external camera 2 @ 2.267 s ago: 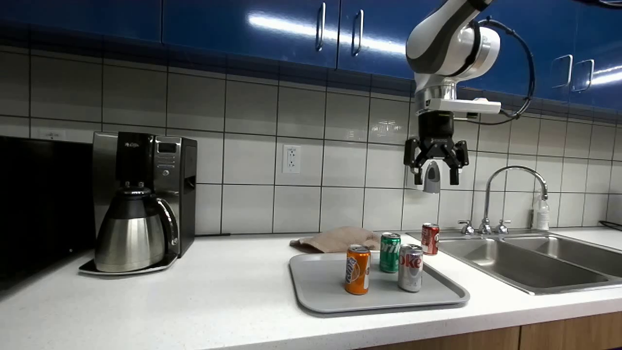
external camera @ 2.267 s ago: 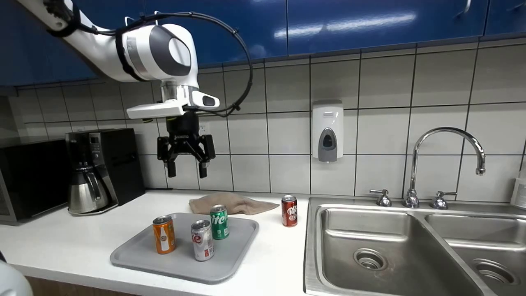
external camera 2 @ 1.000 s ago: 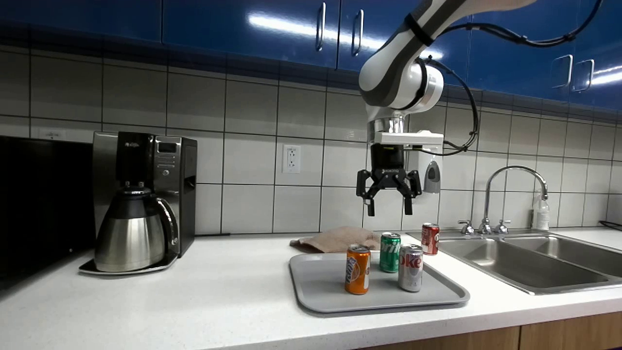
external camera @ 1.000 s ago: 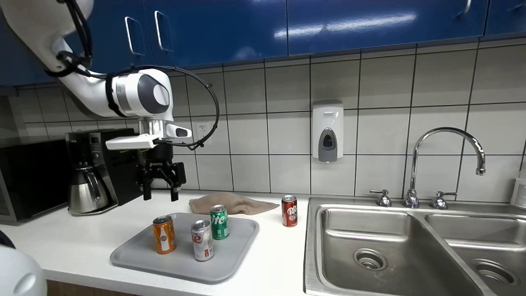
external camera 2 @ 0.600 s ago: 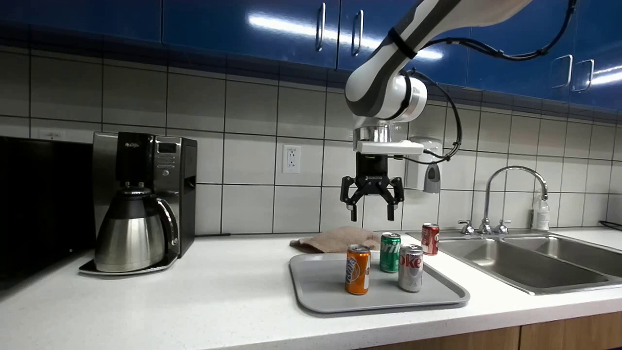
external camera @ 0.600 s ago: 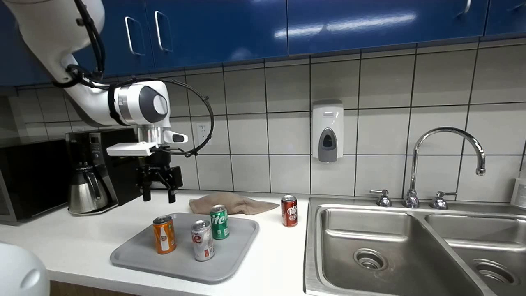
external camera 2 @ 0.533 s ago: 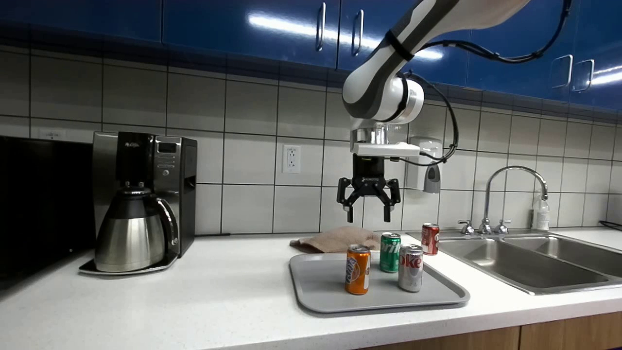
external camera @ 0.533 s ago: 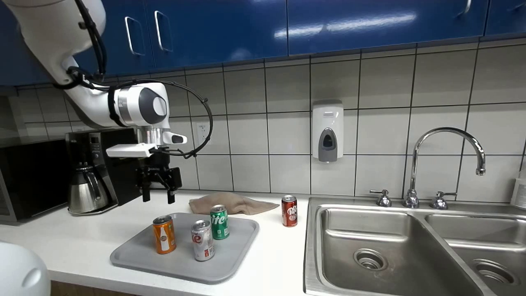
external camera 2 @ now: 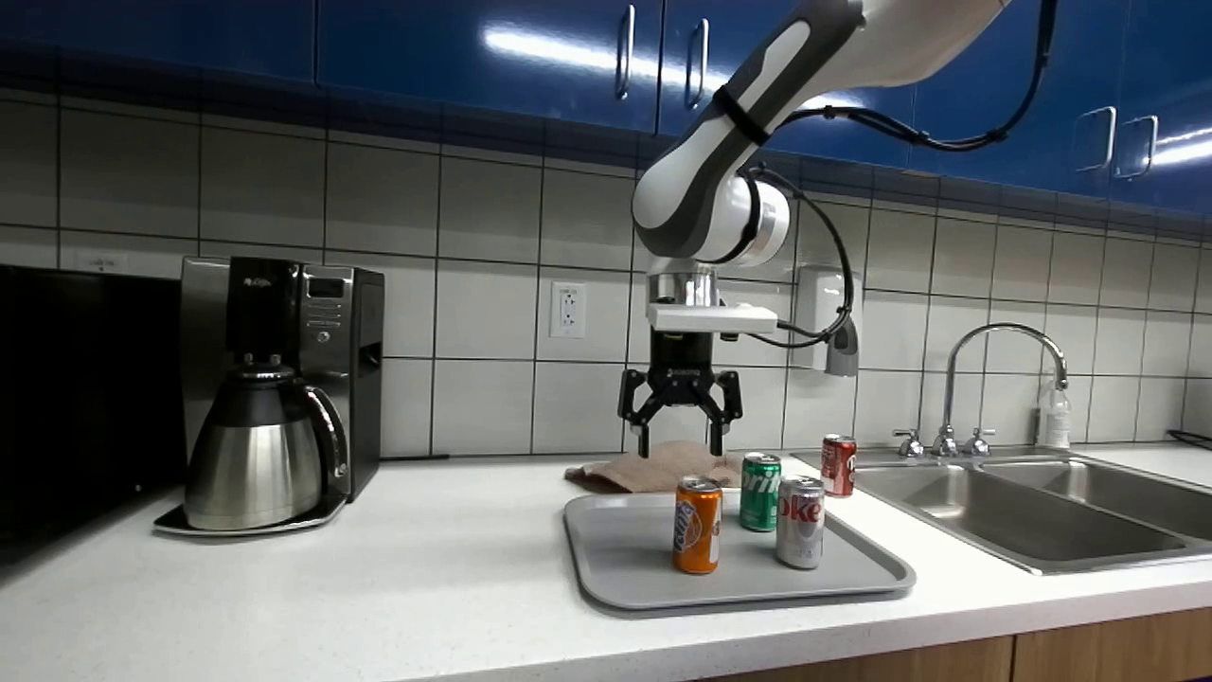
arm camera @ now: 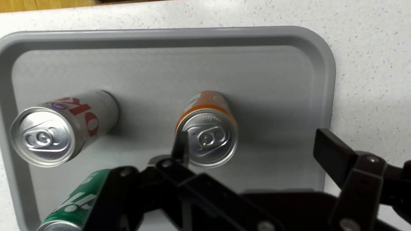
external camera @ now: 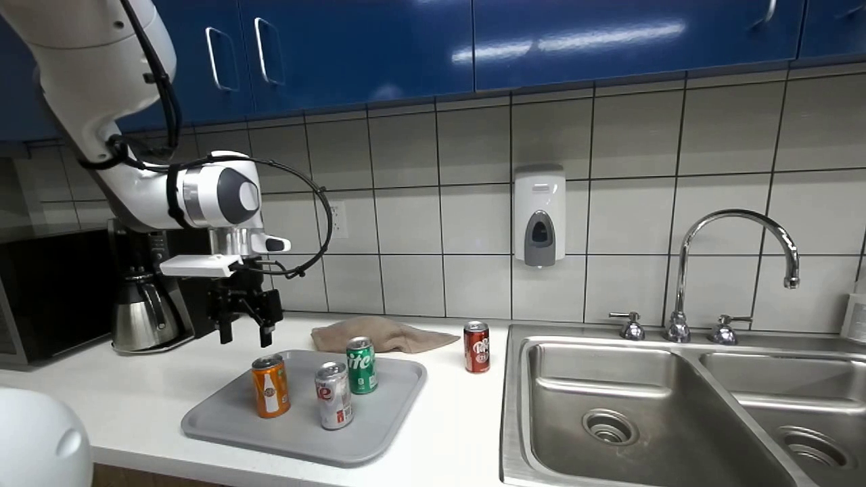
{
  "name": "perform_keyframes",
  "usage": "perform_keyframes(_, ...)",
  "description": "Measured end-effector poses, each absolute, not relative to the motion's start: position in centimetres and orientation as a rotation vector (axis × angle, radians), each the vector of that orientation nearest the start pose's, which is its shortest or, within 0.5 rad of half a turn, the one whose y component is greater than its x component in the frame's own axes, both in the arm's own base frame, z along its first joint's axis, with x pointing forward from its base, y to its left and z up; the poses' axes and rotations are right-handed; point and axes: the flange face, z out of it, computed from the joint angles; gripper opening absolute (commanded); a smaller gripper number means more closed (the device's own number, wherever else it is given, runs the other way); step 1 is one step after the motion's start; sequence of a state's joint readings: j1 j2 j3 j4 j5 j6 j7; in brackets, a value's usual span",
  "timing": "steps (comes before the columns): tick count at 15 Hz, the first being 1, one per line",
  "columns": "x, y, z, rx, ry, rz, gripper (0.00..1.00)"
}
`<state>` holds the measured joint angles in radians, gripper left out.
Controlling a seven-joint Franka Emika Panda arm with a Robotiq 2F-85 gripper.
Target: Remove the orange, grey and green cans from the tray
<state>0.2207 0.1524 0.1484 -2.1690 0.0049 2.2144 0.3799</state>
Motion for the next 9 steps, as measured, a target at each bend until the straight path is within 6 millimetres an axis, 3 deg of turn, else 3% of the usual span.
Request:
perform_keyframes(3, 50.5, 20.2, 31.1, -3.17, -0.004, 0.164, 1.0)
perform_keyframes(9, 51.1, 18.6, 31.1, -3.214, -0.014, 0.138, 1.0)
